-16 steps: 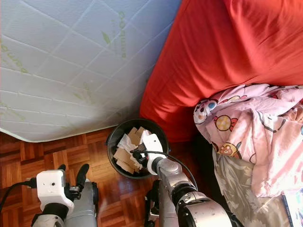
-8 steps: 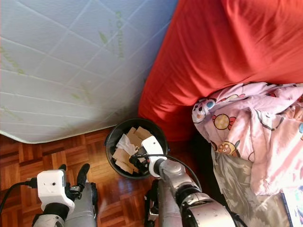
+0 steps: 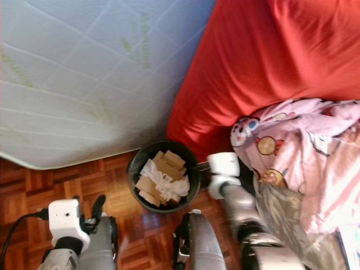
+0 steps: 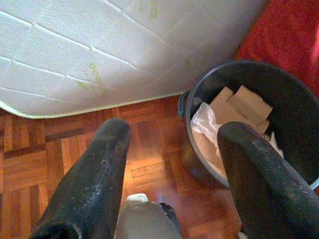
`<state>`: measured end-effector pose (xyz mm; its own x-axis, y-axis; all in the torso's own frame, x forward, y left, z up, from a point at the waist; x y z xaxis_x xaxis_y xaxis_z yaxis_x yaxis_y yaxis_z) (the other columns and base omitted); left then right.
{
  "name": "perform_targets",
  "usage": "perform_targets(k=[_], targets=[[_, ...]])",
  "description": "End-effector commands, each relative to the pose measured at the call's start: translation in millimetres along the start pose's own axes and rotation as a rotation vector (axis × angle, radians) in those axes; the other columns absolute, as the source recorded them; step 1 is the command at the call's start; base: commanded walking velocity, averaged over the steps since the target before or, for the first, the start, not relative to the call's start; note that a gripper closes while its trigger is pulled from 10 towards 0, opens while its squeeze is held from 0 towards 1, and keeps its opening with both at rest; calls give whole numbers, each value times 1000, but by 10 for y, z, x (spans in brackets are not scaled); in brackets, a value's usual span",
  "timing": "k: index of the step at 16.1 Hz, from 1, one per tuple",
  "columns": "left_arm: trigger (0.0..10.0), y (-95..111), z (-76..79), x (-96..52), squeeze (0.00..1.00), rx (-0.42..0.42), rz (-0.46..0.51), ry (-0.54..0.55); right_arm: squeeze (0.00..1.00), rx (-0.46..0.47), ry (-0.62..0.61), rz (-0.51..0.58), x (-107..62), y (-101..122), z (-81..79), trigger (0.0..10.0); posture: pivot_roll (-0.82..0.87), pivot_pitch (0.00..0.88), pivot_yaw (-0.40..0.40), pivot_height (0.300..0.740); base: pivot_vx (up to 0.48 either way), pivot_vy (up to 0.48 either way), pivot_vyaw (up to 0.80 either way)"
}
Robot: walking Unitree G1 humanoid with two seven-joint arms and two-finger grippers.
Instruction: Clean up the room
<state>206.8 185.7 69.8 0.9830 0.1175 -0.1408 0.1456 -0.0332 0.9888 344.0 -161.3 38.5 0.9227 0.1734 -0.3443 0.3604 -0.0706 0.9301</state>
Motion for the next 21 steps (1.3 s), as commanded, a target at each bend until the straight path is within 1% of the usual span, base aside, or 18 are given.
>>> perform_targets(k=[1, 2, 3, 4, 5, 6, 7, 8, 9, 12, 13, 14, 17, 18, 19, 20, 21], targets=[[10000, -216, -6, 11, 0, -4, -69, -2, 0, 74, -90, -81, -84, -313, 7, 10000, 151, 273, -170, 642, 0, 0, 0], [10000, -270, -14, 34, 0, 1, -83, -4, 0, 73, -103, -96, -135, -385, 81, 10000, 145, 256, -167, 642, 0, 0, 0], [10000, -394, -29, 88, 0, 11, -120, -6, 0, 70, -112, -128, -234, -540, 168, 10000, 138, 210, -160, 642, 0, 0, 0], [10000, -515, -46, 132, 0, 16, -160, -5, 0, 83, -119, -163, -331, -702, 215, 10000, 139, 177, -153, 642, 0, 0, 0], [10000, -515, -46, 132, 0, 16, -160, -5, 0, 83, -119, -163, -331, -702, 215, 10000, 139, 177, -153, 642, 0, 0, 0], [10000, -635, -69, 207, 0, 19, -199, -4, 0, 103, -136, -202, -415, -855, 227, 10000, 139, 98, -130, 642, 0, 0, 0], [10000, -731, -93, 271, 0, 30, -235, -8, 0, 128, -159, -228, -484, -975, 230, 10000, 139, 72, -119, 642, 0, 0, 0], [10000, -803, -116, 301, 0, 39, -258, -14, 0, 165, -190, -245, -553, -1080, 240, 10000, 136, 47, -105, 642, 0, 0, 0], [10000, -913, -139, 320, 0, 55, -304, -25, 0, 194, -229, -284, -646, -1229, 235, 10000, 134, 4, -83, 652, 0, 0, 0], [10000, -1082, -176, 349, 0, 70, -381, -40, 0, 222, -243, -359, -740, -1414, 155, 10000, 106, 0, -54, 682, 0, 0, 0], [10000, -1103, -180, 358, 0, 67, -393, -38, 0, 224, -244, -370, -748, -1433, 143, 10000, 103, 0, -53, 687, 0, 0, 0], [10000, -1162, -168, 369, 0, 59, -430, -39, 0, 217, -231, -388, -755, -1461, 110, 10000, 93, 0, -48, 702, 0, 0, 0], [10000, -1206, -114, 398, 0, 56, -470, -52, 0, 218, -238, -410, -781, -1499, 110, 10000, 74, 0, -50, 727, 0, 0, 0], [10000, -1228, -64, 413, 0, 57, -494, -66, 0, 208, -235, -428, -800, -1526, 111, 10000, 73, 0, -57, 737, 0, 0, 0], [10000, -1266, -11, 408, 0, 63, -530, -79, 0, 200, -231, -448, -828, -1561, 114, 10000, 69, 0, -65, 740, 0, 0, 0], [10000, -1284, -5, 398, 0, 62, -543, -76, 0, 197, -231, -455, -841, -1577, 115, 10000, 70, 0, -68, 740, 0, 0, 0], [10000, -1339, 6, 356, 0, 59, -582, -69, 0, 189, -232, -479, -887, -1629, 124, 10000, 69, 0, -75, 740, 0, 0, 0]])
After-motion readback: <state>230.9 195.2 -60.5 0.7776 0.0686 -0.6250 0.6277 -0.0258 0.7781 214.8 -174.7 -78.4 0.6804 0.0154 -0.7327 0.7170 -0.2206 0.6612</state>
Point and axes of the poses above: a point about 5 cm out from each wrist's last joint towards the gripper, its own x axis pointing out of the wrist towards the gripper, its own y axis along the axis of the wrist's last joint, z = x × y, the point moved 1 cm from there along x, pointing out of the wrist towards the gripper, and after that the axes turned 1 degree about x, right-handed, at the moved point
